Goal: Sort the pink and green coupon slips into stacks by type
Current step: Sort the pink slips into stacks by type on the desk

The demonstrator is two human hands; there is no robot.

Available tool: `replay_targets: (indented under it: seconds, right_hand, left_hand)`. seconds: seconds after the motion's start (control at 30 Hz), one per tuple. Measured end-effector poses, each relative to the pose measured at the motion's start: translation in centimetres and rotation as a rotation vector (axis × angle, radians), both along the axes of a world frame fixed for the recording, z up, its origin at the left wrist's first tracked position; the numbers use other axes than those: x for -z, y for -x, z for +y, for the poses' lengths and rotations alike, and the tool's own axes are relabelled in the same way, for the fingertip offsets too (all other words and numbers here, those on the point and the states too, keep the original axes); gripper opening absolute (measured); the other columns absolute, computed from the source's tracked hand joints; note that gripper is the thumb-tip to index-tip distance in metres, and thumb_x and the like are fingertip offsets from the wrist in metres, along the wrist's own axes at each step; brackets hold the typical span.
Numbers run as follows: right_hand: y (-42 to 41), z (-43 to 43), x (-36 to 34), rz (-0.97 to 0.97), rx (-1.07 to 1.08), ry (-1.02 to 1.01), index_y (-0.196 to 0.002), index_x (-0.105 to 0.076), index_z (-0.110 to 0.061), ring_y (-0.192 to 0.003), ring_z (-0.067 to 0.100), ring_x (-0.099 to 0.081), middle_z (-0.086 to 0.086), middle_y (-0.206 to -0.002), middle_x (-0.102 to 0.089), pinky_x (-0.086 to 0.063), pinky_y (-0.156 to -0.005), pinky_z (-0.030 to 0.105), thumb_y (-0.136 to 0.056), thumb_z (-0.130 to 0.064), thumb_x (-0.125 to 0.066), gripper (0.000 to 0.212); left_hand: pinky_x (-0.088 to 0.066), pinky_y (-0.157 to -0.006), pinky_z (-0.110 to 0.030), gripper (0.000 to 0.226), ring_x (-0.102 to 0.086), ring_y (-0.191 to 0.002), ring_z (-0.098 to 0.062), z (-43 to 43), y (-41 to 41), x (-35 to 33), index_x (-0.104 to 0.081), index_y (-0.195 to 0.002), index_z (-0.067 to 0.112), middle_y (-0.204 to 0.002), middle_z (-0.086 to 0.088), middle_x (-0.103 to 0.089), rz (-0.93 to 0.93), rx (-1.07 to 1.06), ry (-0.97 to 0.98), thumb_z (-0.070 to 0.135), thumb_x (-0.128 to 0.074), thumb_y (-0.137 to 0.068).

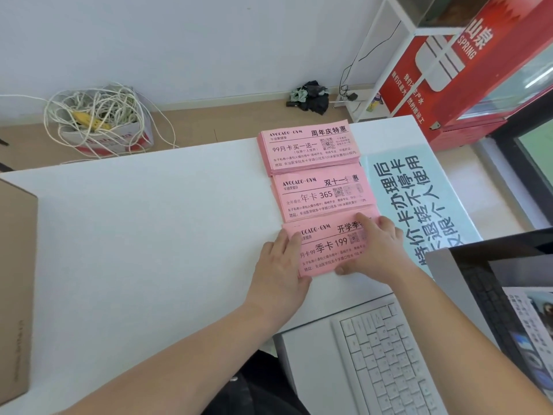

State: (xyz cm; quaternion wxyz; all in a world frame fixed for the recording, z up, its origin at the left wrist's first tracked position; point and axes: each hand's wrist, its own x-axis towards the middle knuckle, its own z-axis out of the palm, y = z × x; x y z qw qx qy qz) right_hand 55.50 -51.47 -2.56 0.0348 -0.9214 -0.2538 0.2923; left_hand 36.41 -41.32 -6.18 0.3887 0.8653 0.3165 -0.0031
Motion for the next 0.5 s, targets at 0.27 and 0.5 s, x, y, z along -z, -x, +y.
replay_targets:
  seconds: [0.27, 0.5]
  right_hand:
    - [1.3, 0.9, 0.3, -0.007, -0.016, 0.133, -0.159, 0.014, -0.040, -0.155, 0.037, 0.014, 0.013, -0.166, 0.022, -0.002, -0.125, 0.055, -0.053, -0.052, -0.096, 0.153]
    - [1.2, 0.6, 0.4, -0.003, 0.032, 0.112, -0.160, 0.011, -0.040, -0.155, 0.035, 0.013, 0.009, -0.168, 0.018, -0.003, -0.126, 0.056, -0.051, -0.052, -0.096, 0.153]
  left_hand:
    - [-0.015, -0.115, -0.007, 0.079, -0.023, -0.144, -0.003, -1.1, 0.9, -0.1, -0.039, -0.154, 0.027, -0.152, 0.029, -0.021, -0.148, -0.177, 0.249, 0.025, -0.075, -0.084]
    - [-0.046, -0.112, -0.035, 0.069, -0.043, -0.140, -0.009, -1.2, -0.1, 0.3, -0.049, -0.146, 0.031, -0.153, 0.024, -0.038, -0.175, -0.262, 0.380, 0.027, -0.064, -0.079]
